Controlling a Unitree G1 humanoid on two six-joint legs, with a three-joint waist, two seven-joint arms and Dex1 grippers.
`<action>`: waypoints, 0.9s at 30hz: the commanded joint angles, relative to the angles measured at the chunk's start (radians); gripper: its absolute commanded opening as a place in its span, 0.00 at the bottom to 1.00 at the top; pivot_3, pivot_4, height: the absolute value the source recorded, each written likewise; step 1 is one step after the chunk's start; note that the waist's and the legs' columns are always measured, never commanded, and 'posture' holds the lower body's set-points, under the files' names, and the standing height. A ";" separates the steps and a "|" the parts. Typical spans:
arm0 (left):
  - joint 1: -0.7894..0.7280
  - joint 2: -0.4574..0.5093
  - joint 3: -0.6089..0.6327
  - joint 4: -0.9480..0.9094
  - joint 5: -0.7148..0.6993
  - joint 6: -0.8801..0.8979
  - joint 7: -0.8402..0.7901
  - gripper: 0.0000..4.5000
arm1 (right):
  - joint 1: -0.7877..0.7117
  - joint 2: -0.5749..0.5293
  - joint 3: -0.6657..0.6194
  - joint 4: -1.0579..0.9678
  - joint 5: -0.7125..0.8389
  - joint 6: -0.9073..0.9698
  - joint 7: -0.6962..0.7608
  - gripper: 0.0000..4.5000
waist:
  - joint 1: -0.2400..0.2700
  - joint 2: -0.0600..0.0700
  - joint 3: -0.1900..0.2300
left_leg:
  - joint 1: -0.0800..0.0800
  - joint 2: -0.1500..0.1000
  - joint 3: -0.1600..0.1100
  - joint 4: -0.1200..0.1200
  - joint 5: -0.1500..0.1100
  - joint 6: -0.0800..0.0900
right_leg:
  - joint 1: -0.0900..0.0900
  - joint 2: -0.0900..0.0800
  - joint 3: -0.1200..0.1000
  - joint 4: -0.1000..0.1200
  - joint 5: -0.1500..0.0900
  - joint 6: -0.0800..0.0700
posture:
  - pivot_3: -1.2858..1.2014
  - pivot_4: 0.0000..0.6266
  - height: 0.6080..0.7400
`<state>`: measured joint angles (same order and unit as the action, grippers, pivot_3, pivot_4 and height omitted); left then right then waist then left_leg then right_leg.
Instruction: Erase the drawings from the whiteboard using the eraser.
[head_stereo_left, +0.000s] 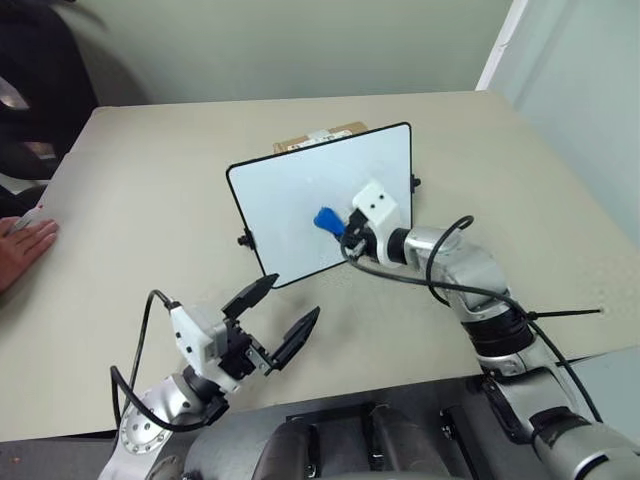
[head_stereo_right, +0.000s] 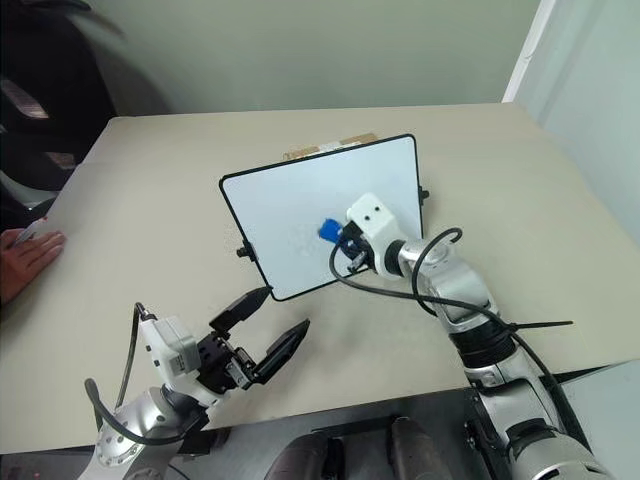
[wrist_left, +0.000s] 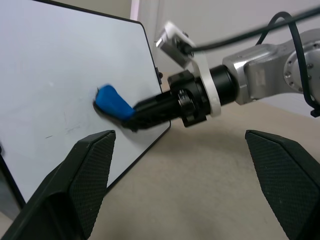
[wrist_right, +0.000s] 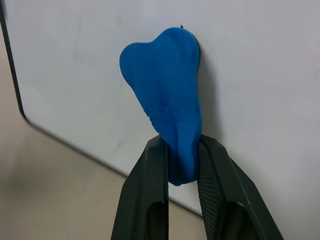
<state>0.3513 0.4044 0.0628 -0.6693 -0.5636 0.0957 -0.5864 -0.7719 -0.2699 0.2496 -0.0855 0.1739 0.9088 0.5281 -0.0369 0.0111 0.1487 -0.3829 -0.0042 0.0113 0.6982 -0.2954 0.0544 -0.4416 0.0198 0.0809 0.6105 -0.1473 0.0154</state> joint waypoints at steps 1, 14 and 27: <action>-0.005 0.001 0.004 -0.035 -0.010 -0.002 -0.001 1.00 | -0.068 -0.008 -0.092 0.001 -0.012 -0.043 -0.053 0.12 | 0.000 0.000 0.000 | 0.000 0.000 0.000 0.000 -0.001 0.002 | 0.000 0.000 0.000 0.000 0.000 0.000 | 0.52 0.24 1.00; -0.013 -0.003 -0.006 -0.023 0.002 -0.011 -0.006 1.00 | 0.087 -0.113 -0.249 -0.188 0.103 0.090 -0.027 0.12 | 0.015 0.000 0.000 | -0.001 -0.001 0.000 0.001 0.000 -0.001 | 0.002 -0.001 0.000 -0.002 -0.002 0.002 | 0.52 0.24 1.00; -0.035 -0.023 -0.060 0.011 0.031 -0.025 -0.019 1.00 | 0.320 -0.338 -0.416 -0.245 0.179 0.333 -0.034 0.12 | 0.017 0.000 0.000 | -0.001 0.000 0.002 0.000 0.000 0.000 | 0.004 -0.001 0.000 -0.001 -0.007 0.006 | 0.52 0.24 1.00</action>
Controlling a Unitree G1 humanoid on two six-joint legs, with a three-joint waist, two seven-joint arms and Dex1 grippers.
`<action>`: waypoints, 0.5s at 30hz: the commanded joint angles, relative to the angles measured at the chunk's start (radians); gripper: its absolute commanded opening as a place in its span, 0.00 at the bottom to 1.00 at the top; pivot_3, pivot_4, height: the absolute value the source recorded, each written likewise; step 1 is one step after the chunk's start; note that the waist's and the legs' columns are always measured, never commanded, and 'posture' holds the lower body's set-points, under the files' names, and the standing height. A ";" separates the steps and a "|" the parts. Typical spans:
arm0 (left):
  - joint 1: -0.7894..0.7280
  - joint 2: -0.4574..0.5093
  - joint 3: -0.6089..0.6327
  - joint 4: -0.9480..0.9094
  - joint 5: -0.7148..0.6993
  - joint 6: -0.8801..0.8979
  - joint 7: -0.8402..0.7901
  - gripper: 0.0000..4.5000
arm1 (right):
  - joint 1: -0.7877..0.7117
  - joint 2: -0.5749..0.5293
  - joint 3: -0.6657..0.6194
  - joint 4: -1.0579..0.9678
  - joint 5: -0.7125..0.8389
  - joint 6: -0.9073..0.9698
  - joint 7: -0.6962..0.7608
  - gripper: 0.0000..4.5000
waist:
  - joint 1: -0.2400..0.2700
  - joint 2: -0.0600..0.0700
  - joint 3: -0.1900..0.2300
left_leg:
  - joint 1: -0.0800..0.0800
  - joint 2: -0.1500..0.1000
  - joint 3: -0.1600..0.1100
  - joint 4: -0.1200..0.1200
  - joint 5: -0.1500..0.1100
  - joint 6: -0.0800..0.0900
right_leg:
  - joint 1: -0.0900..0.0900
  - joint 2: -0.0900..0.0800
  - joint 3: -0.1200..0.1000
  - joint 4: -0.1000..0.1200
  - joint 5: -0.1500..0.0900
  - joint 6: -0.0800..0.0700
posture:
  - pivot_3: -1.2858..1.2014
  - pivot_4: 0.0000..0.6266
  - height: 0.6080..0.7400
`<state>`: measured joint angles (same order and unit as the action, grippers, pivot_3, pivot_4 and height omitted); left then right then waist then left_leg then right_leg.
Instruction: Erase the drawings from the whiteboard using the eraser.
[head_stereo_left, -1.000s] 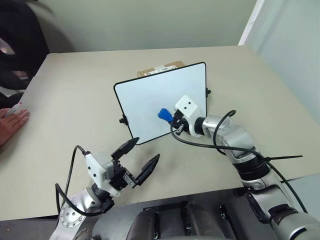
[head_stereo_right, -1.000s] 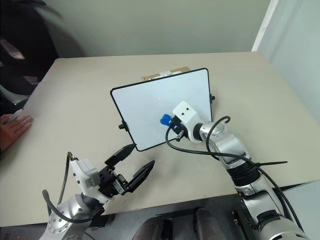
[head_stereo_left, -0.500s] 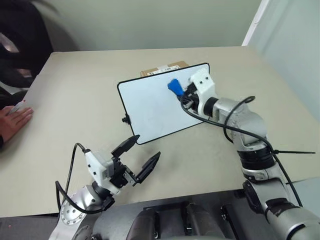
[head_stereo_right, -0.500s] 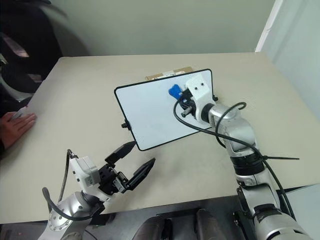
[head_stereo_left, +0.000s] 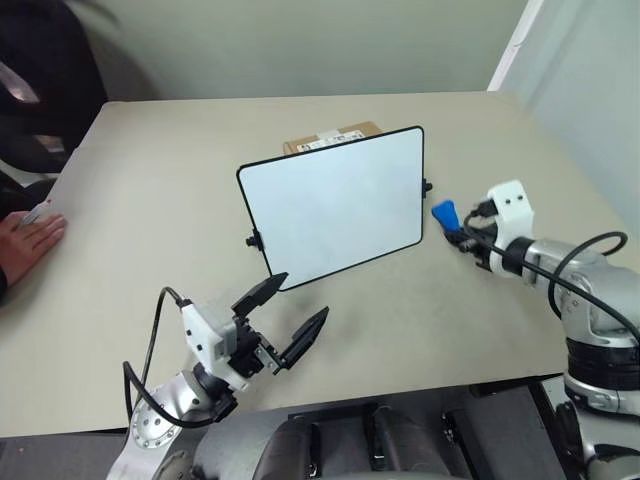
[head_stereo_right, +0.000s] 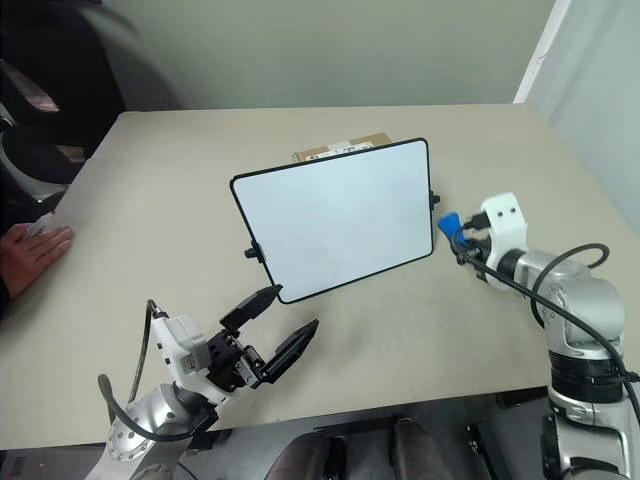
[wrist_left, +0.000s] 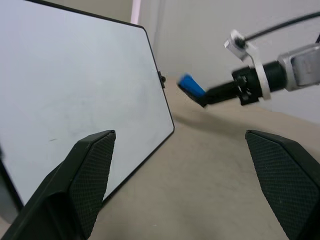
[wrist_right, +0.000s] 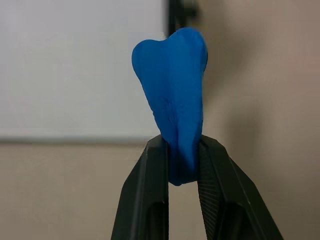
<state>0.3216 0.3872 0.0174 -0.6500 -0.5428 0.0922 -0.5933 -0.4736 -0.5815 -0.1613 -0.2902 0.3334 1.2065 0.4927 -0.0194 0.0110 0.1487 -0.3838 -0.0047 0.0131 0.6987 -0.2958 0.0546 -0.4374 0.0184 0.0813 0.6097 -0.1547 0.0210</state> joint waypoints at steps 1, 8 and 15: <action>-0.008 -0.008 -0.018 -0.005 0.014 -0.022 -0.013 1.00 | 0.036 -0.032 0.001 -0.037 0.015 0.033 -0.001 0.12 | -0.002 0.000 0.000 | 0.000 0.000 0.000 0.000 0.000 0.000 | 0.000 0.000 0.000 0.000 0.000 0.000 | 0.52 0.24 1.00; -0.021 -0.014 -0.020 0.011 0.022 -0.025 -0.022 1.00 | 0.065 -0.031 0.016 -0.021 0.020 0.009 0.002 0.26 | -0.004 0.000 0.000 | 0.001 0.000 0.000 0.000 -0.003 0.005 | 0.000 0.000 0.000 0.001 0.001 0.000 | 0.52 0.24 1.00; -0.023 -0.010 -0.002 0.012 0.011 -0.019 -0.022 1.00 | 0.113 -0.082 -0.005 -0.056 0.023 -0.035 0.020 0.68 | 0.002 0.000 0.000 | 0.001 0.000 0.000 0.000 -0.002 0.004 | 0.000 0.000 0.000 0.000 0.001 0.001 | 0.52 0.24 1.00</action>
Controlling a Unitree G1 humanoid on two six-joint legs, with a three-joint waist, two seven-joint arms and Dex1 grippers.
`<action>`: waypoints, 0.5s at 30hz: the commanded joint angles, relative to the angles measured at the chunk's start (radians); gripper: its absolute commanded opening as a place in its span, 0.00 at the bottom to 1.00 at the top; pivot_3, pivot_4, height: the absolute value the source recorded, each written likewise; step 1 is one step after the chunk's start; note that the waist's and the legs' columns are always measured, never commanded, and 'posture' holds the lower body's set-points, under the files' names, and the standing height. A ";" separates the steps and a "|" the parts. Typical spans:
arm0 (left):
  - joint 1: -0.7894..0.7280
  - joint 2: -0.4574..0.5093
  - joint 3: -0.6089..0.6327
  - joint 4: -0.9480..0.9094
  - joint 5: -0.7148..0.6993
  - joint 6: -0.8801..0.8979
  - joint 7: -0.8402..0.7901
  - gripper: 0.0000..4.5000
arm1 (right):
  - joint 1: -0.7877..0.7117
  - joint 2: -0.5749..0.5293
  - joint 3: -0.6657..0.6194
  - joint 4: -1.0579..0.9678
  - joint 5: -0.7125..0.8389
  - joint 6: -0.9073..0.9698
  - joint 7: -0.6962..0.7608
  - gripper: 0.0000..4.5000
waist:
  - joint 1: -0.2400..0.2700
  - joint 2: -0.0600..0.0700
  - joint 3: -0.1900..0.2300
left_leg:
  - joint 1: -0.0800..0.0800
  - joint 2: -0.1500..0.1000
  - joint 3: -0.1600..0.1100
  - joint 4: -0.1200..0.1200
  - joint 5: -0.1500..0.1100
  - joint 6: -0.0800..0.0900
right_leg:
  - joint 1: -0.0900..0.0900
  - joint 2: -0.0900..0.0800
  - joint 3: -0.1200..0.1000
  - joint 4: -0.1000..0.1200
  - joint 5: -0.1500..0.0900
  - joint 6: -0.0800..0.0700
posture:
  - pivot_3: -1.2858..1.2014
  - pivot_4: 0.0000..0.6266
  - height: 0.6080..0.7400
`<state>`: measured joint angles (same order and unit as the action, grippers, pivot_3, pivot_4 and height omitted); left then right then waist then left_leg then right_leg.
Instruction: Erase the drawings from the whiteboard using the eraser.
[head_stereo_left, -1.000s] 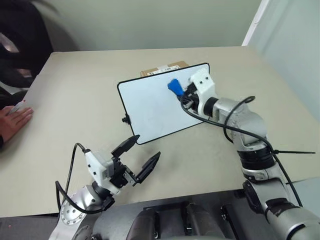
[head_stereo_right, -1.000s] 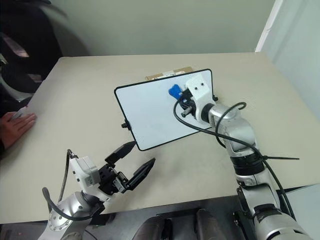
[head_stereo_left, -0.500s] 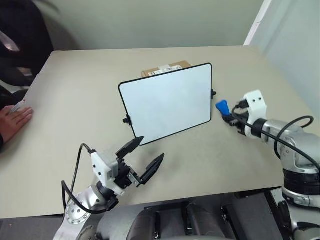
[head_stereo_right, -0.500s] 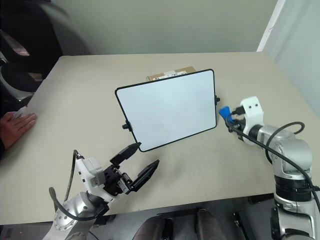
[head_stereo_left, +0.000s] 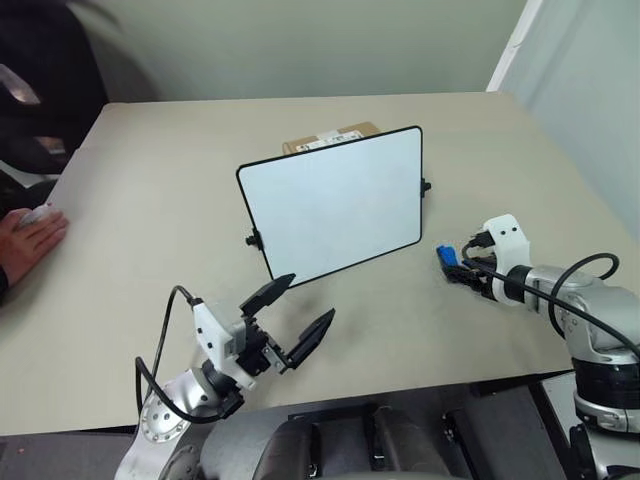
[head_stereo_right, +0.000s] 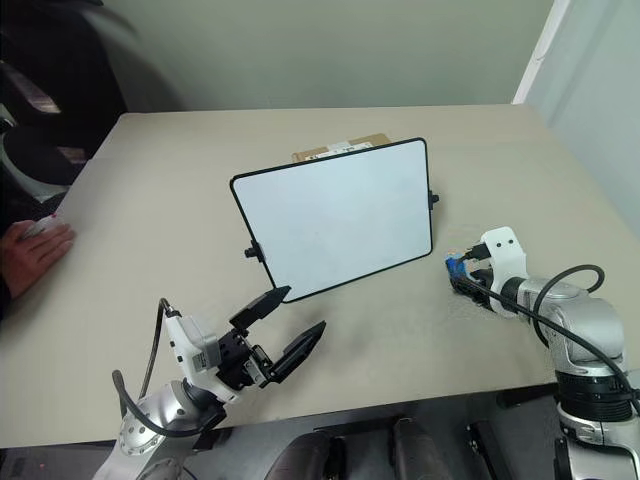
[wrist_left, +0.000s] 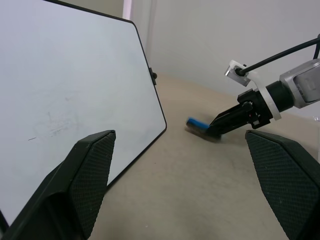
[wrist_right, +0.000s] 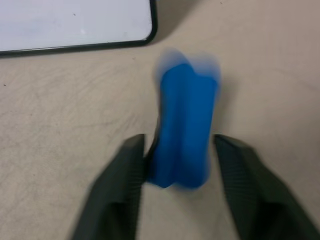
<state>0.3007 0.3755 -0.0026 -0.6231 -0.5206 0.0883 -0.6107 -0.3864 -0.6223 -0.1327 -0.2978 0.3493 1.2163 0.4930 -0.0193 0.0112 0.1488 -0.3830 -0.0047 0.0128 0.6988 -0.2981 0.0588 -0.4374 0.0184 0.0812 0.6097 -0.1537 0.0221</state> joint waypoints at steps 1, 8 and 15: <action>-0.006 0.003 0.022 -0.013 -0.014 -0.012 -0.005 1.00 | 0.041 -0.048 -0.049 -0.056 0.009 -0.076 0.026 0.68 | 0.003 0.000 0.000 | 0.000 0.000 0.000 0.000 0.000 0.000 | 0.000 0.000 0.000 0.000 -0.001 0.000 | 0.52 0.24 1.00; -0.013 0.001 0.017 -0.008 -0.012 -0.010 -0.013 1.00 | 0.231 0.076 -0.183 -0.284 0.126 -0.477 0.139 0.68 | 0.002 0.000 0.000 | 0.000 0.000 0.000 0.000 0.000 -0.002 | 0.002 0.000 0.000 0.000 -0.004 0.001 | 0.52 0.24 1.00; -0.004 0.007 0.038 -0.020 -0.007 -0.013 -0.008 1.00 | 0.313 0.181 -0.117 -0.314 0.206 -0.662 0.197 0.68 | -0.004 0.000 0.000 | 0.002 -0.001 0.000 0.001 -0.001 0.000 | 0.002 -0.001 0.000 -0.002 -0.003 0.001 | 0.52 0.24 1.00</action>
<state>0.2916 0.3769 0.0213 -0.6116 -0.5221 0.0891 -0.6179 -0.0712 -0.4493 -0.2548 -0.5879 0.5028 0.5821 0.6718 -0.0232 0.0108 0.1485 -0.3811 -0.0053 0.0128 0.7000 -0.2989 0.0585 -0.4349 0.0176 0.0813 0.6080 -0.1565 0.0231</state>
